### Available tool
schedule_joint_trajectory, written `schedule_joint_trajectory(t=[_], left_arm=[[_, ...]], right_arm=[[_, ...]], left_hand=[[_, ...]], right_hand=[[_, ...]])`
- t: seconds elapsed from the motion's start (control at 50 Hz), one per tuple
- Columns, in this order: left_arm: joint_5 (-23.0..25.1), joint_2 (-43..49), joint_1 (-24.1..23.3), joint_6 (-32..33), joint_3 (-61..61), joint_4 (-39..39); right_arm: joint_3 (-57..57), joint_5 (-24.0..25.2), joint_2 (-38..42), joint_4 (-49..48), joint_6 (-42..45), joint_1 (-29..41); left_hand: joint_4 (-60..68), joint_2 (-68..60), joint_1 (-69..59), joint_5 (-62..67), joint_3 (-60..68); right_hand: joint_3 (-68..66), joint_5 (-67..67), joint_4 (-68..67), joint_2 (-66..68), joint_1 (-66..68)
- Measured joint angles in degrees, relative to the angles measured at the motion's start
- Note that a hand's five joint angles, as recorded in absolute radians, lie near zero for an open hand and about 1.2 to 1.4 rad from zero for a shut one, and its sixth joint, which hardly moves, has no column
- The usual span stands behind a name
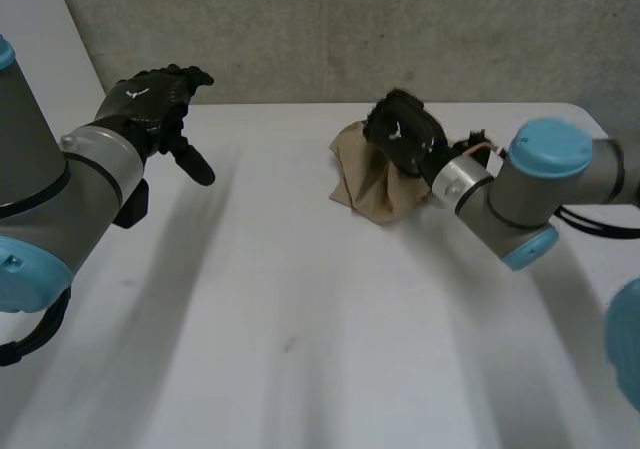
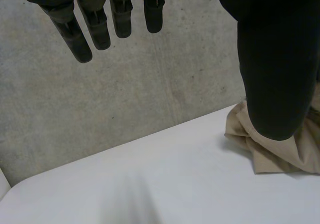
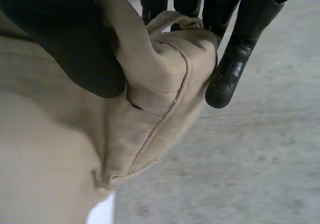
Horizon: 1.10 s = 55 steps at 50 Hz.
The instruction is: Fold the shorts.
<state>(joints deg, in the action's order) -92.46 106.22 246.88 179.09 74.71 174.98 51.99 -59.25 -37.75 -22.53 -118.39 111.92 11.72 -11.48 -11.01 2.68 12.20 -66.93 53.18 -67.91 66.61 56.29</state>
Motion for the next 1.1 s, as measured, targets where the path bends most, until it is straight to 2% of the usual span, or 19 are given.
schedule_joint_trajectory(t=[0.06, 0.12, 0.2, 0.28, 0.48, 0.58, 0.68, 0.8, 0.92, 1.1], left_arm=[[-0.03, 0.32, -0.07, -0.10, 0.04, 0.11], [-0.12, 1.23, -0.38, -0.42, 0.06, 0.37], [-0.29, 2.70, -1.38, -0.90, 0.07, 0.53], [-0.65, 6.73, -5.22, -3.13, 0.09, 0.78], [-2.23, 15.35, -10.53, -11.24, -1.90, 4.60], [-3.04, 18.72, -12.61, -12.97, -3.79, 6.33], [-3.11, 20.27, -14.52, -14.47, -4.32, 5.53], [-2.87, 20.49, -17.41, -17.75, -3.83, -1.65], [-3.44, 18.29, -17.04, -18.62, -2.02, -6.46], [-3.83, 15.57, -15.11, -20.24, 1.60, -7.29]], right_arm=[[2.70, -2.46, -5.95, -0.18, -1.29, 0.79], [5.06, -6.93, -12.50, -0.10, -4.31, 2.06], [6.34, -10.25, -16.37, 0.12, -6.89, 3.01], [9.12, -15.99, -23.07, 1.40, -10.82, 5.51], [14.86, -20.86, -30.73, 7.87, -11.25, 10.97], [17.75, -23.65, -33.75, 9.23, -11.11, 12.07], [19.16, -26.22, -35.12, 9.32, -11.08, 12.21], [19.51, -29.20, -35.07, 9.12, -10.62, 12.08], [19.36, -30.07, -33.91, 9.08, -9.05, 11.93], [19.40, -31.50, -33.14, 9.22, -8.15, 12.44]], left_hand=[[0.00, 0.00, 0.00, 0.00, 0.00], [0.00, 0.00, 0.00, 0.00, 0.00], [0.00, 0.00, 0.00, 0.00, 0.00], [0.00, 0.00, 0.00, 0.00, 0.00], [0.00, 0.00, 0.00, 0.00, 0.00], [0.00, 0.00, 0.01, 0.00, 0.00], [0.12, -0.13, -0.27, 0.00, 0.07], [2.44, -2.49, -3.09, 0.26, 1.64], [2.44, -2.50, -3.09, 0.26, 1.64], [2.43, -2.50, -3.09, 0.26, 1.64]], right_hand=[[0.00, 0.27, -0.09, 0.00, 0.00], [0.00, 0.54, -0.10, 0.00, 0.00], [0.00, 0.65, -0.10, 0.00, 0.00], [0.00, 1.12, -0.12, 0.00, 0.00], [0.00, 1.12, -0.12, 0.00, 0.05], [0.00, 1.12, -0.13, 0.00, 0.05], [0.00, 1.12, -0.13, 0.00, 0.05], [0.00, 1.12, -0.13, 0.78, 0.05], [0.00, 1.12, -0.13, 0.77, 0.05], [0.00, 1.12, -0.13, 0.78, 0.05]])
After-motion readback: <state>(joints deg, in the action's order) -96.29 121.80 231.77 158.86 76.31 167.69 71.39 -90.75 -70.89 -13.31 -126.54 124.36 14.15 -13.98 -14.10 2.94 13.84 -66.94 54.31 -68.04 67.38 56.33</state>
